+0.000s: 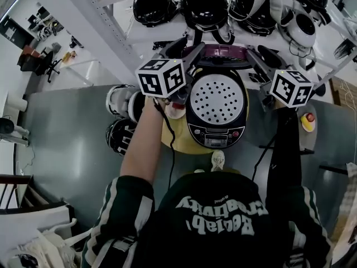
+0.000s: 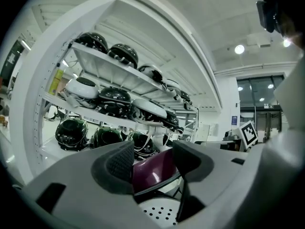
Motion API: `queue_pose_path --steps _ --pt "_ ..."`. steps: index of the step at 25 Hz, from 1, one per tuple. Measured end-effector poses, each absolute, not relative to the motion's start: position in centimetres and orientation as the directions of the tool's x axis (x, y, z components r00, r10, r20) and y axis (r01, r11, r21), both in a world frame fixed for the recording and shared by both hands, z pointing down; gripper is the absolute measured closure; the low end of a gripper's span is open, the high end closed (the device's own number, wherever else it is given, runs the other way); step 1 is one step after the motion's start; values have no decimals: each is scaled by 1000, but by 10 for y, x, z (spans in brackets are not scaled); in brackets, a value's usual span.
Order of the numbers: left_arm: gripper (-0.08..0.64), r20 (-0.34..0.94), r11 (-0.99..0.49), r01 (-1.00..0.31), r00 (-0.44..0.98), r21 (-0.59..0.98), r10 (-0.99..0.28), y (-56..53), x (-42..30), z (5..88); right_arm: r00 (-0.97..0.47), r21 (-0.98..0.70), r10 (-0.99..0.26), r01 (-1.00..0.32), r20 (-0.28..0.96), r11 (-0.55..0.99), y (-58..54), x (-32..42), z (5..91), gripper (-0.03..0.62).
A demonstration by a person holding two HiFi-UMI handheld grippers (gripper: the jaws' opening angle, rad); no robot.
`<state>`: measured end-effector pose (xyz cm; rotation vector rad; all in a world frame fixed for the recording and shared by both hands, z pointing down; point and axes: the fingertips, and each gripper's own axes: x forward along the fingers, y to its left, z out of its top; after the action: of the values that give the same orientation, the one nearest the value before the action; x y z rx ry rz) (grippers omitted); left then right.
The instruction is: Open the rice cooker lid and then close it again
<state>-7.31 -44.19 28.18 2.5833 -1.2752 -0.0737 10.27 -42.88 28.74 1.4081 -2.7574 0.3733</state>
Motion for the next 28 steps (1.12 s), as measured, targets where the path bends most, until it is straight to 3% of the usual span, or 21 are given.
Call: queue_pose_path --steps 27,28 --pt "314 208 -655 -723 691 220 -693 -312 -67 377 -570 -112 -759 -816 313 567 -299 90 382 357" --pt "314 216 -656 -722 692 220 -688 -308 -67 382 -583 -127 -749 -808 313 576 -294 87 386 332"
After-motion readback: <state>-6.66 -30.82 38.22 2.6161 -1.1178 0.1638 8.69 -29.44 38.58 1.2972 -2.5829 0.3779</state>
